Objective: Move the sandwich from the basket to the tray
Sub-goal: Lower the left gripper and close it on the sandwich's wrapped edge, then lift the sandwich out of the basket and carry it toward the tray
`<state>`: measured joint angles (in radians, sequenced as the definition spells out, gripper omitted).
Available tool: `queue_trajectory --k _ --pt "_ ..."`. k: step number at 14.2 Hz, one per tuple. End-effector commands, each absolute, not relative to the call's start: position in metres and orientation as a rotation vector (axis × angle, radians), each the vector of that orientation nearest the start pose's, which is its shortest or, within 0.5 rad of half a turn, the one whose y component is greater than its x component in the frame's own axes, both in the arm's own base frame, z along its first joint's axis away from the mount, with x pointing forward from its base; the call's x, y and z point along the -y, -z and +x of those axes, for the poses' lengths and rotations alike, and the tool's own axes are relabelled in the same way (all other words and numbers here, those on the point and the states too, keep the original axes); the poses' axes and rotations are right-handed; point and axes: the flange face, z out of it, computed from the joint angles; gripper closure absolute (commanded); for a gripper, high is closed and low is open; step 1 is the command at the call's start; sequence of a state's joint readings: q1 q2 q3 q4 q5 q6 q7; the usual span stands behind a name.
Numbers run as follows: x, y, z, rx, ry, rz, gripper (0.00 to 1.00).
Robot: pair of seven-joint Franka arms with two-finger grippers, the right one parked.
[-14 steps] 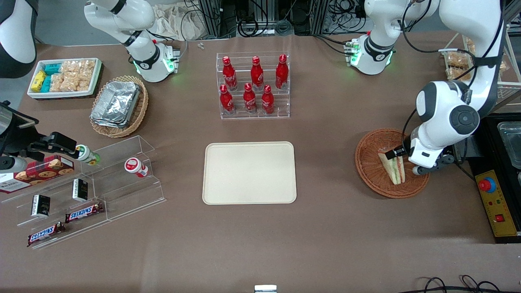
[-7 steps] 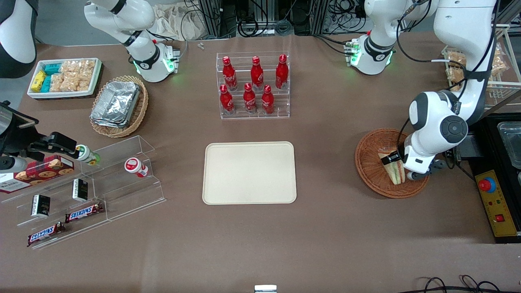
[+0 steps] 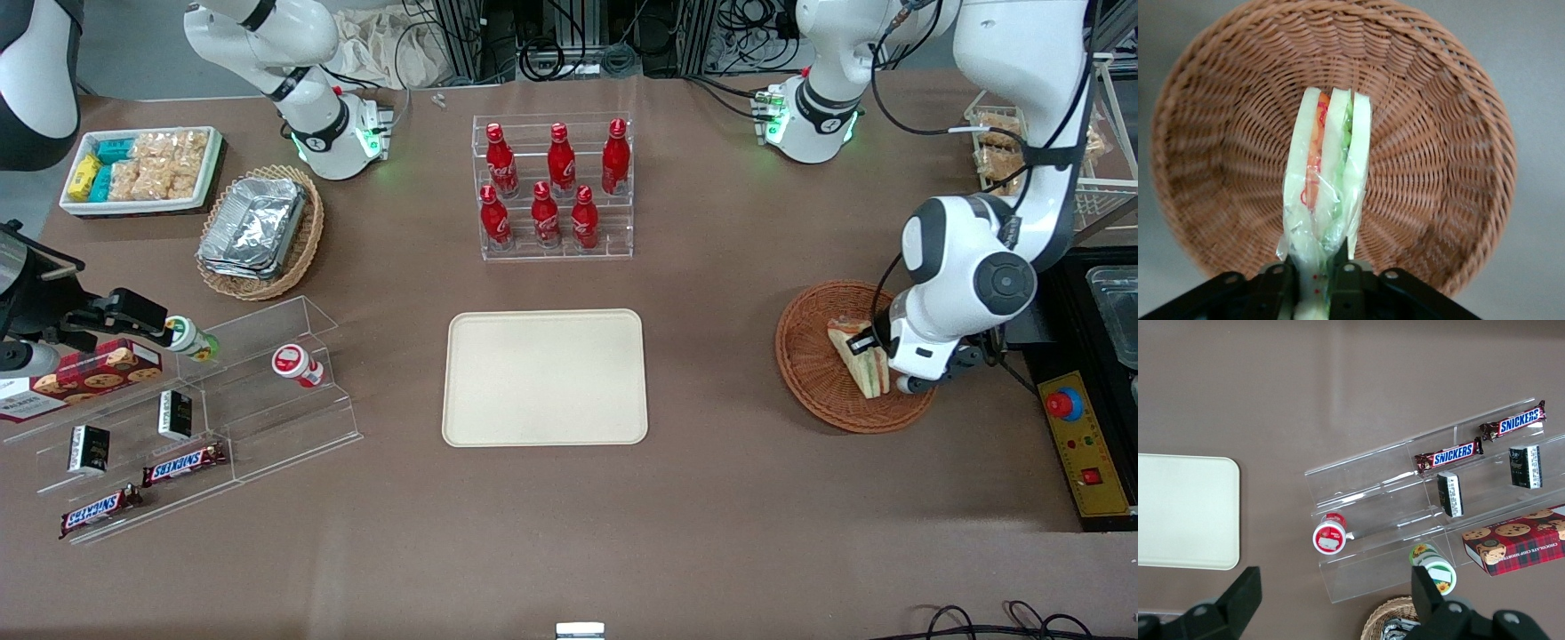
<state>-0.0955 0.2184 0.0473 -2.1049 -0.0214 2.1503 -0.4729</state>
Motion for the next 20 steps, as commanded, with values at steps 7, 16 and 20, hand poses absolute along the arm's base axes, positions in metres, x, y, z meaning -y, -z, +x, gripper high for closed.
queue_trajectory --k 7,16,20 --pt "0.060 -0.476 0.597 0.615 -0.330 -3.030 1.00" --pt "0.209 -0.478 0.570 0.230 -0.320 -3.076 0.87" --pt "0.287 -0.461 0.559 0.068 -0.291 -3.104 0.86"
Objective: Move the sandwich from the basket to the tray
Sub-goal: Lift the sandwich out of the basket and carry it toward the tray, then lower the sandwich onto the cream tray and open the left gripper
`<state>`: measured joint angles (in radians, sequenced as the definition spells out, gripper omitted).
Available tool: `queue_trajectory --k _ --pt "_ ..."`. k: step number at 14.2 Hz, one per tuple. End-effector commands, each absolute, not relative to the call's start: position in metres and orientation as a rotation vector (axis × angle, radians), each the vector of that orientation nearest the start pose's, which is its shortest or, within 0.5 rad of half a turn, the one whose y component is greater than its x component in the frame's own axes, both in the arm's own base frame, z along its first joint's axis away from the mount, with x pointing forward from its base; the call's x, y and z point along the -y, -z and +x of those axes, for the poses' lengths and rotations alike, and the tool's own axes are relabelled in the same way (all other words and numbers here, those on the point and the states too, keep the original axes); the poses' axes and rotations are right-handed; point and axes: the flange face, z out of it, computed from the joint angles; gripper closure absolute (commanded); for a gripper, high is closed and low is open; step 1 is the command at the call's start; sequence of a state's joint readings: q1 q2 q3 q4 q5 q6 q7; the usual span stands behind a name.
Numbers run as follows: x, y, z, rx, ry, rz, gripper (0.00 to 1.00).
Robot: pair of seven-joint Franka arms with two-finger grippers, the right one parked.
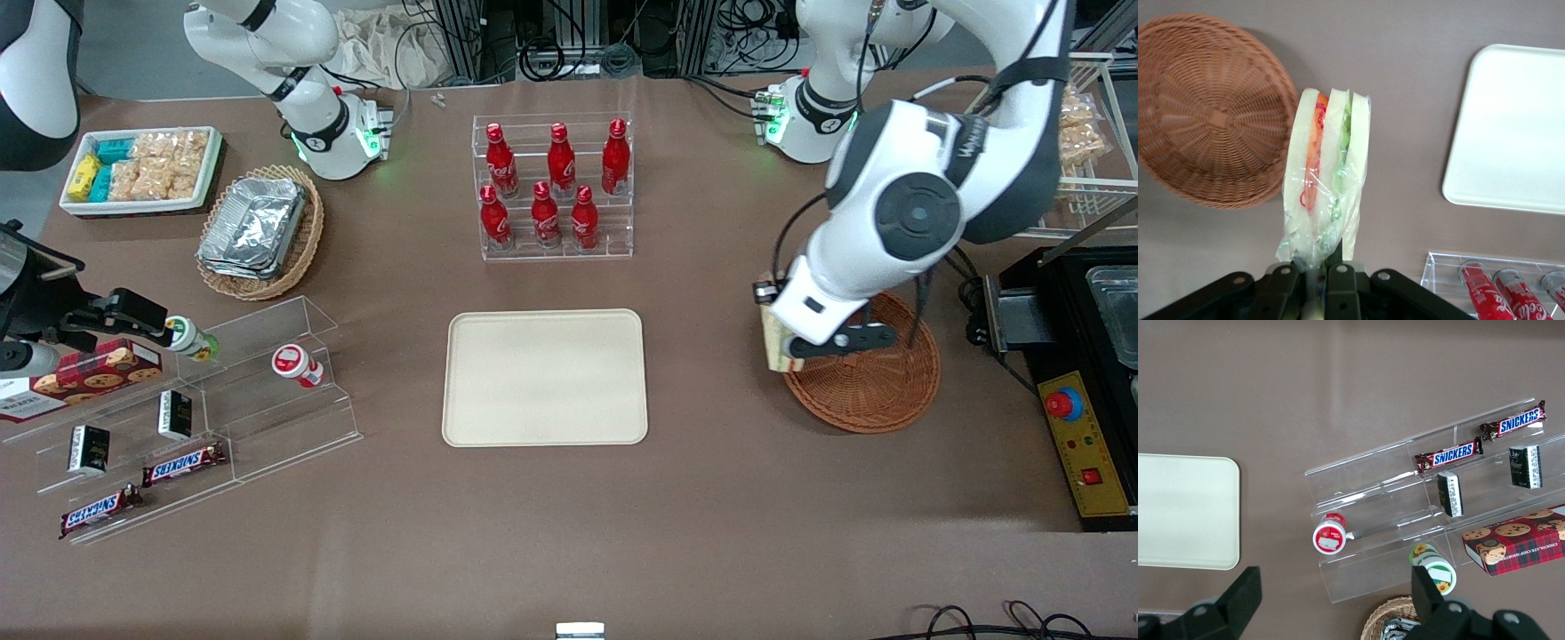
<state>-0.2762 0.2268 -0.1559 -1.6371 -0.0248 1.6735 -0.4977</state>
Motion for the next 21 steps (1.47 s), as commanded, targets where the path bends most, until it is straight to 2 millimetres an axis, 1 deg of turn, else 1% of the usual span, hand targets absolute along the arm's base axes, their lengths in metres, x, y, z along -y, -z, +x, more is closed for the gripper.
queue_trajectory --k 1,2,3,5,6,7,11,14,16,19,20,21 --pt "0.310 -0.449 0.556 0.043 -0.299 -3.093 0.86" --pt "0.334 -0.444 0.554 0.029 -0.293 -3.097 0.86" --pt "0.352 -0.433 0.557 0.059 -0.290 -3.107 0.87" --pt "0.383 -0.408 0.561 0.145 -0.275 -3.121 0.90" --pt "0.398 -0.396 0.557 0.147 -0.255 -3.130 0.91" --pt "0.409 -0.383 0.557 0.156 -0.238 -3.144 0.91" --pt "0.428 -0.333 0.563 0.156 -0.206 -3.182 0.90" --pt "0.439 -0.299 0.561 0.148 -0.216 -3.186 0.90" --pt "0.442 -0.272 0.564 0.220 -0.205 -3.191 0.90" --pt "0.445 -0.255 0.565 0.228 -0.193 -3.202 0.89" --pt "0.444 -0.245 0.564 0.226 -0.210 -3.193 0.89" --pt "0.443 -0.238 0.564 0.223 -0.219 -3.188 0.85"
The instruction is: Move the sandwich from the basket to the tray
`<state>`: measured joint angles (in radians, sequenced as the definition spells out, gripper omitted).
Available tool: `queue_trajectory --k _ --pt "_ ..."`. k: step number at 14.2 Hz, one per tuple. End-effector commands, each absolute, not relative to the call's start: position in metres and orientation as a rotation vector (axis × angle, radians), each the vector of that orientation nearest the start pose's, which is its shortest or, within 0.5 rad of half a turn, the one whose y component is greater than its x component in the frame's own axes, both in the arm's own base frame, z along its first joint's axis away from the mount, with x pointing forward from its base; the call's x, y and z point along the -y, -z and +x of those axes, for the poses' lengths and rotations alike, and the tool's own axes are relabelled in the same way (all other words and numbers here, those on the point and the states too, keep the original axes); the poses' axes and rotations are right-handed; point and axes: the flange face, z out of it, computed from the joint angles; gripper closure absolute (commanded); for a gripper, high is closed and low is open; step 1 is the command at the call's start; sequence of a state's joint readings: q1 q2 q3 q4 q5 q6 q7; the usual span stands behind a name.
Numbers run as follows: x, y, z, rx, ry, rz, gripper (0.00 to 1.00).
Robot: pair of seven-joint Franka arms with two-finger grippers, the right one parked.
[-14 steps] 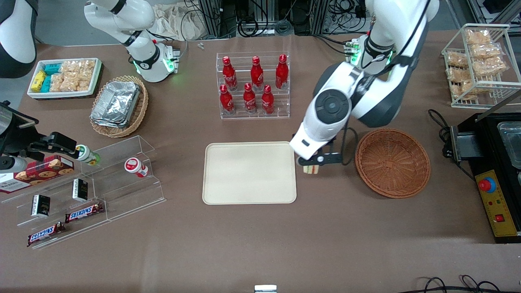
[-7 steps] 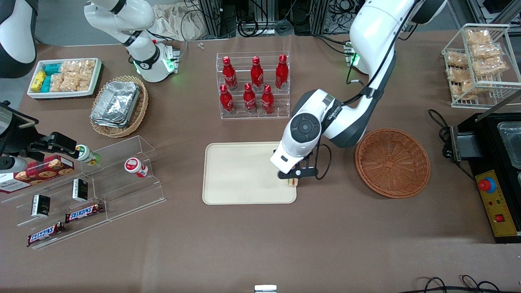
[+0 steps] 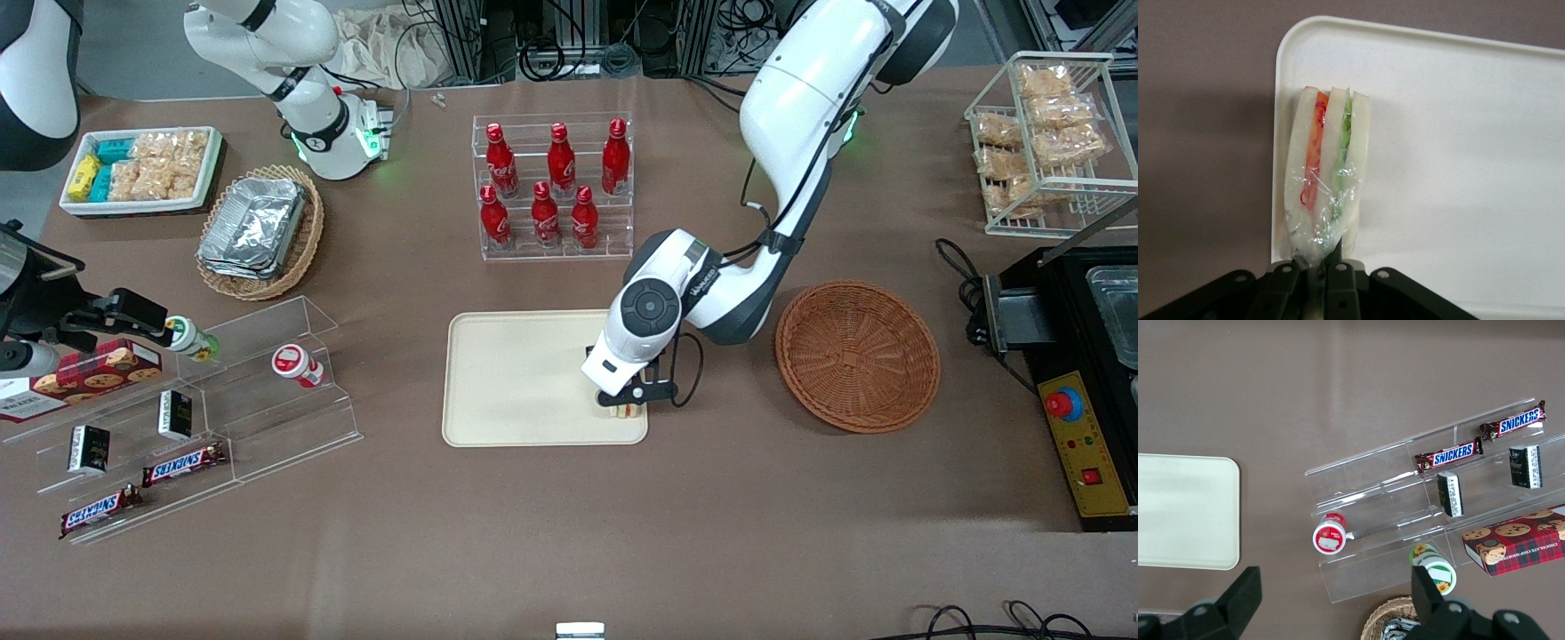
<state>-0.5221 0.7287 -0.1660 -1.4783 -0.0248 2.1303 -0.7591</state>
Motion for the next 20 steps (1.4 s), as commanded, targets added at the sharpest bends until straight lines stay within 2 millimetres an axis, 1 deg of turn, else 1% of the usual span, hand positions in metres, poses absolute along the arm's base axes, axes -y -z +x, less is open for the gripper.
queue_trajectory --k 1,2,3,5,8,9,11,12,14,17,20 --pt "0.442 -0.237 0.565 0.219 -0.219 -3.188 0.74" --pt "0.443 -0.243 0.566 0.200 -0.204 -3.195 0.31" --pt "0.443 -0.248 0.566 0.210 -0.196 -3.195 0.01" --pt "0.443 -0.270 0.565 0.230 -0.183 -3.202 0.00" --pt "0.432 -0.318 0.558 0.267 -0.201 -3.158 0.00" --pt "0.423 -0.336 0.555 0.269 -0.224 -3.132 0.00" --pt "0.400 -0.365 0.549 0.279 -0.233 -3.099 0.00" --pt "0.380 -0.375 0.551 0.300 -0.233 -3.088 0.00" --pt "0.346 -0.396 0.555 0.285 -0.222 -3.076 0.00" --pt "0.290 -0.427 0.568 0.275 -0.272 -3.055 0.00" --pt "0.225 -0.456 0.581 0.058 -0.280 -3.028 0.00"
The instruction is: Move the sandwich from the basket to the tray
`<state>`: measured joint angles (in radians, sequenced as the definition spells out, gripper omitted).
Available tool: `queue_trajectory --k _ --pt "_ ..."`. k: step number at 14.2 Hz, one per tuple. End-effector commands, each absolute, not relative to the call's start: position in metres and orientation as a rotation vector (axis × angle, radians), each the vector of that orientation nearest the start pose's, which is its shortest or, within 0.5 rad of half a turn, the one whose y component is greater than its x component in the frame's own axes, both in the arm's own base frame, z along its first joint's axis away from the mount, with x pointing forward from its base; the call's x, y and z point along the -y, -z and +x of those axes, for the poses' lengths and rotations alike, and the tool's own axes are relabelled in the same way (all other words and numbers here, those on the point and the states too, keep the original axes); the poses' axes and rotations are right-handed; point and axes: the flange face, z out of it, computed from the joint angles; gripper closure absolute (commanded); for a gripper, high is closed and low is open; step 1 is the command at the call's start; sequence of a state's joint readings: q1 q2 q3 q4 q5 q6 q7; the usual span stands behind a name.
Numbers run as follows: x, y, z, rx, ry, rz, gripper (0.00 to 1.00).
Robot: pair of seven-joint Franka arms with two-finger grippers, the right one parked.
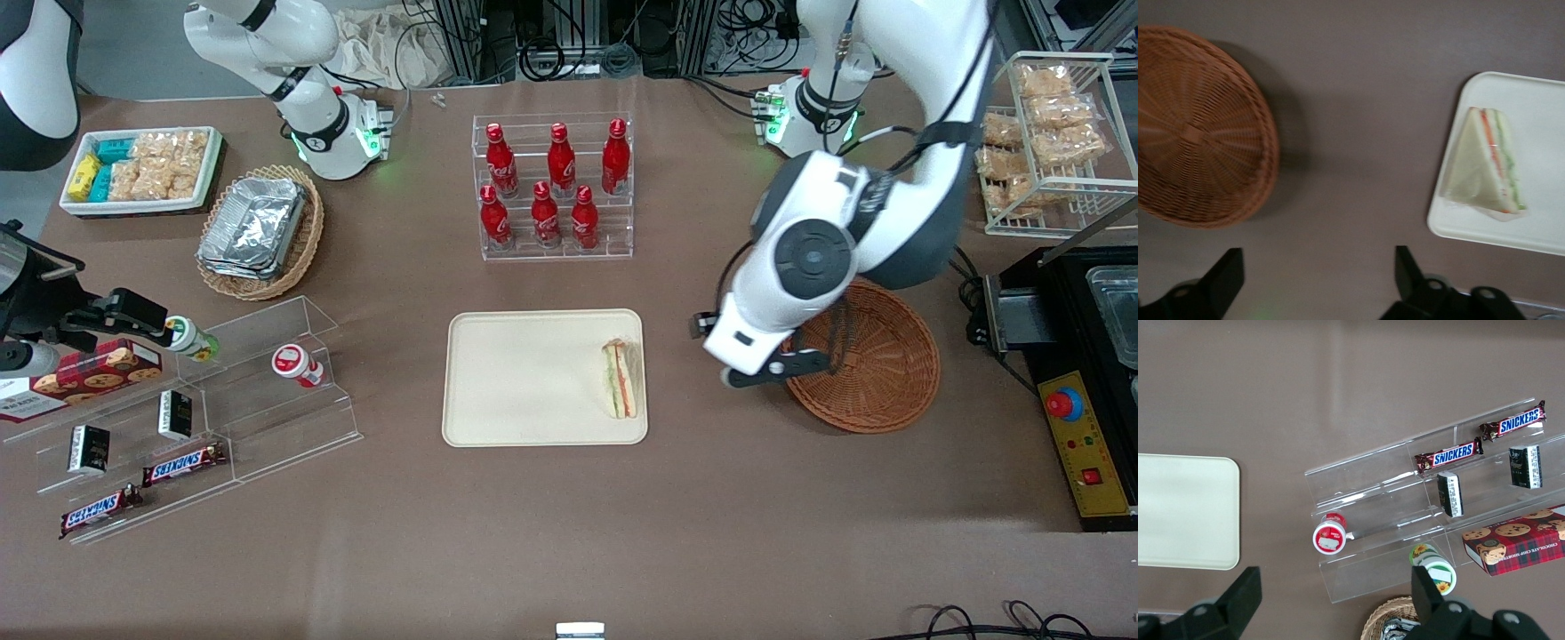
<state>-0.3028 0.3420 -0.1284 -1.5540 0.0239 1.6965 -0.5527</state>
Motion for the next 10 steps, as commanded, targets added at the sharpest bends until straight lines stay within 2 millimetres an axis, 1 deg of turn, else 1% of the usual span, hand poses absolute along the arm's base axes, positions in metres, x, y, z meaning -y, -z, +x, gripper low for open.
queue_trajectory --k 1,2,3,4,6,7,8,9,10 --pt "0.197 -0.468 0.586 0.003 -0.275 -3.033 0.00" --pt "0.169 -0.476 0.591 -0.033 -0.283 -3.040 0.00" --pt "0.146 -0.485 0.593 -0.098 -0.284 -3.049 0.00" --pt "0.122 -0.496 0.594 -0.162 -0.286 -3.055 0.00" --pt "0.075 -0.513 0.592 -0.234 -0.297 -3.064 0.00" --pt "0.056 -0.518 0.591 -0.268 -0.301 -3.069 0.00" --pt "0.044 -0.525 0.592 -0.253 -0.300 -3.075 0.00" --pt "0.041 -0.532 0.596 -0.238 -0.283 -3.076 0.00" --pt "0.039 -0.534 0.595 -0.181 -0.286 -3.073 0.00"
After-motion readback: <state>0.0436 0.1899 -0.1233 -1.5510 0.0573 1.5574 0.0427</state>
